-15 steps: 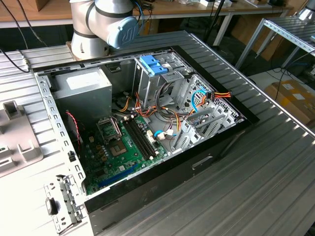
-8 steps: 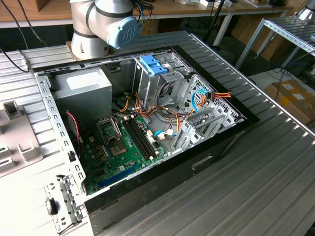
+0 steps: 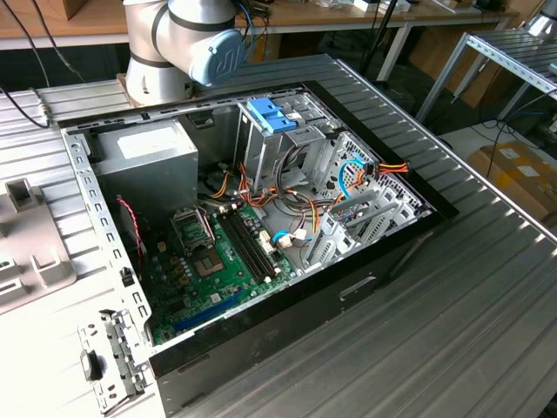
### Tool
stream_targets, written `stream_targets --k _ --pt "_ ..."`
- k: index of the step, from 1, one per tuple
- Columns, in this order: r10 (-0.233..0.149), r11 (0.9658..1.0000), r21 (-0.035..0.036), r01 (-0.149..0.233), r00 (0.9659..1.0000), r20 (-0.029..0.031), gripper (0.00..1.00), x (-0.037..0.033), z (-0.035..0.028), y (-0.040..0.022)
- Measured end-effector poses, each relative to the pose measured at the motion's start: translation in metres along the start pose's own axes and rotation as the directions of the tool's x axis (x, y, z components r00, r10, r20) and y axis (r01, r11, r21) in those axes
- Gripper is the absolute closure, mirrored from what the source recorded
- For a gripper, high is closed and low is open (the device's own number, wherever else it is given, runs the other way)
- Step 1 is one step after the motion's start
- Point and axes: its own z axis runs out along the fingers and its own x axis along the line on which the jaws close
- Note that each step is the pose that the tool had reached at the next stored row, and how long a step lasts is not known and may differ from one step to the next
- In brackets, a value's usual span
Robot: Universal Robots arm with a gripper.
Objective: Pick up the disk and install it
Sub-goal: 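Pick up the disk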
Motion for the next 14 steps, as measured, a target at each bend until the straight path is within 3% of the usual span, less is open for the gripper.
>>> stream_targets --k 14 --pt "0.0 1.0 0.0003 0.0 1.0 0.0041 0.64 -0.0011 -0.0095 0.0004"
